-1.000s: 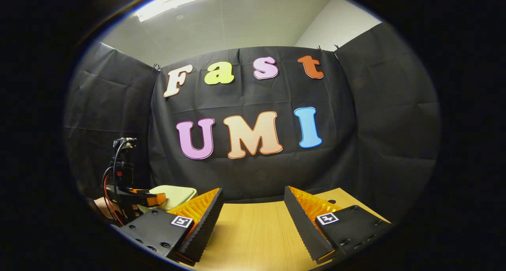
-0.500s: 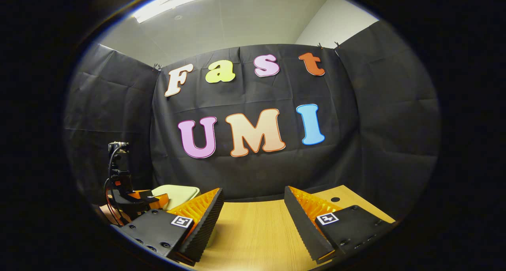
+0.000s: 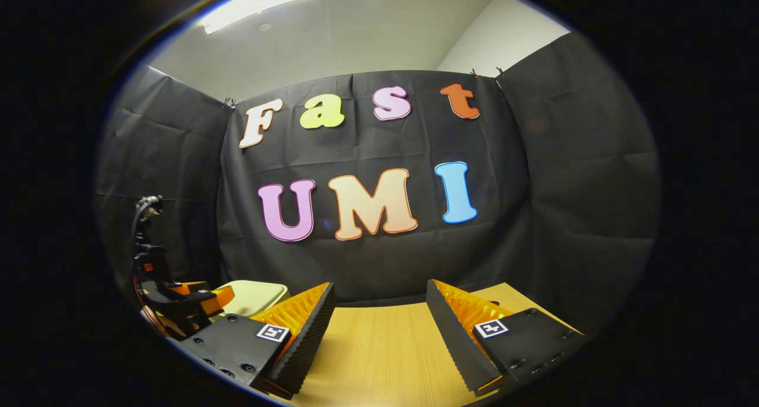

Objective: Press the lid of the desktop garbage bin to open it, pick up the crumpled paper on the desktop and throw it into the bin, then pick up the pop can on the desktop and drop it into the bin, and finally close the garbage bin lid.

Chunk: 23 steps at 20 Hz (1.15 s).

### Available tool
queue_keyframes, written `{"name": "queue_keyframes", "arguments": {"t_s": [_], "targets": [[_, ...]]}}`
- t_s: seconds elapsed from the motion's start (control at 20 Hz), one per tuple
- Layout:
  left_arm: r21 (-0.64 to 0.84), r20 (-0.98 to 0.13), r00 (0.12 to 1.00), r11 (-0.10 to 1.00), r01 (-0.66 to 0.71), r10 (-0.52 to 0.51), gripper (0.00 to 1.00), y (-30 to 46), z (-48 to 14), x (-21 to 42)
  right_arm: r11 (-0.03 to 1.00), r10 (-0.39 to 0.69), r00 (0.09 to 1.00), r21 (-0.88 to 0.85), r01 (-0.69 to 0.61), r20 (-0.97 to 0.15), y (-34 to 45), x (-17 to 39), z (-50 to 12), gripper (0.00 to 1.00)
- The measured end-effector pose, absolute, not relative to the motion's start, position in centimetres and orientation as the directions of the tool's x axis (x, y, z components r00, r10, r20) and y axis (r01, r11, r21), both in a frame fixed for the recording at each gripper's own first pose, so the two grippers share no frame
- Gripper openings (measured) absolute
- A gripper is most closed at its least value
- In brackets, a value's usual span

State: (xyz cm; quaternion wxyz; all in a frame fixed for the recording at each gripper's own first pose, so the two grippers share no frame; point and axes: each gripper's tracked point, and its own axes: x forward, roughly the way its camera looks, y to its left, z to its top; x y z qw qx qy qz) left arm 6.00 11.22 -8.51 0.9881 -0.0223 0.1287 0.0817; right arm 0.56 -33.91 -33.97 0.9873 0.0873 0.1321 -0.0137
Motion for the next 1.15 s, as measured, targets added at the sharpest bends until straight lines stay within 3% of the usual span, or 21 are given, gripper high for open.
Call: {"name": "queue_keyframes", "arguments": {"t_s": [0.2,0.45,0.65,0.85,0.9,1.05,1.1,1.15], "targets": [[-0.010,-0.124,0.988,0.996,-0.090,0.088,0.92,6.3,-2.3,4.7,0.987,-0.015,0.968,0.149,0.053,-0.249,-34.6,0.0,-33.5,0.97],[-0.118,-0.076,0.997,0.993,-0.024,0.015,0.93,0.6,1.7,2.8,0.989,-0.029,0.976,0.134,0.059,-0.217,-36.1,-0.9,-32.4,0.97],[-0.113,-0.003,0.999,0.993,-0.034,0.034,0.92,-1.5,3.3,2.0,0.993,-0.024,0.991,0.108,0.038,-0.134,-37.5,-1.3,-30.8,1.00],[-0.152,-0.030,0.997,0.985,-0.079,0.075,0.92,-3.2,2.0,1.5,0.997,-0.001,0.999,0.074,0.004,-0.048,-39.2,-1.7,-29.9,1.00],[-0.160,-0.030,0.996,0.983,-0.093,0.089,0.92,-3.4,1.8,1.5,0.998,0.010,1.000,0.059,-0.008,-0.029,-39.4,-1.8,-29.8,0.94],[-0.157,-0.036,0.993,0.981,-0.118,0.114,0.92,-4.2,1.3,1.4,0.999,0.046,0.999,0.018,-0.046,0.001,-39.9,-2.1,-29.7,0.94],[-0.151,-0.044,0.992,0.981,-0.124,0.119,0.92,-4.3,1.0,1.3,0.998,0.053,0.999,0.017,-0.054,0.008,-40.0,-2.2,-29.5,0.99],[-0.149,-0.049,0.991,0.980,-0.129,0.123,0.92,-4.5,1.0,1.3,0.998,0.055,0.998,0.018,-0.055,0.007,-40.0,-2.3,-29.5,0.94]]}}
